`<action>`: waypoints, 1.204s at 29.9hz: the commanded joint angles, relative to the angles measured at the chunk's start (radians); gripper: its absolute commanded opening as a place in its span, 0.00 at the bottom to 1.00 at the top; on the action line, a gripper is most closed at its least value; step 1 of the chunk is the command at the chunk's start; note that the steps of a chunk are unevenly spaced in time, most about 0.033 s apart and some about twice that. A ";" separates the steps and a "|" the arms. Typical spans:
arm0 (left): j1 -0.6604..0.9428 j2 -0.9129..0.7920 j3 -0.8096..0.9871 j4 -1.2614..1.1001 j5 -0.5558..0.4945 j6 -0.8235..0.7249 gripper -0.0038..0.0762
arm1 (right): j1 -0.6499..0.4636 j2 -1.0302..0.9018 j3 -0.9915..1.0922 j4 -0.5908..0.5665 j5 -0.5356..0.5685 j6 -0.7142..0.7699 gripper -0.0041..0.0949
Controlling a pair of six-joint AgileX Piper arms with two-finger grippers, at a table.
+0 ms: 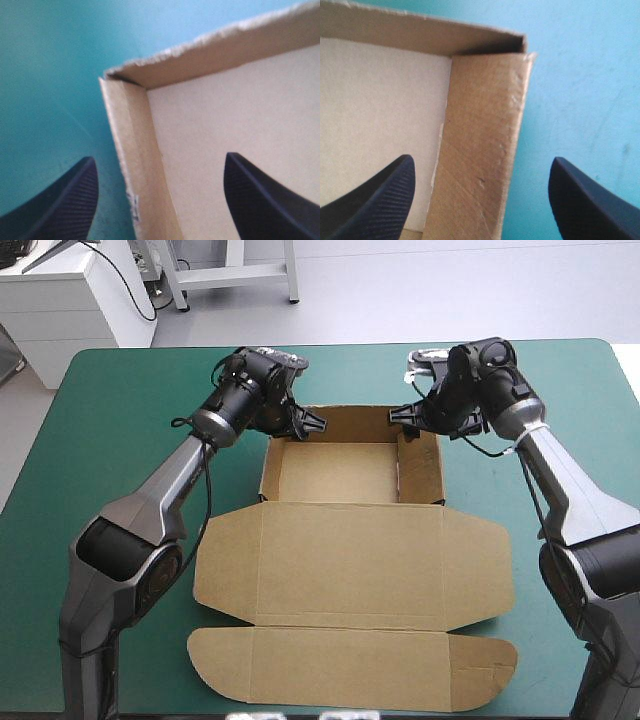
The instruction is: Fold the box
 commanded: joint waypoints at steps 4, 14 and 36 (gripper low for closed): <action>-0.005 -0.184 -0.077 0.052 0.049 0.009 0.10 | -0.009 -0.113 -0.086 0.021 0.024 0.013 0.74; -0.007 -0.505 0.275 -0.029 0.047 0.076 0.04 | -0.009 -0.160 0.041 0.023 0.024 0.034 0.74; -0.007 -1.269 1.317 -0.041 -0.333 0.067 0.04 | -0.009 -0.060 0.243 0.064 -0.137 0.031 0.71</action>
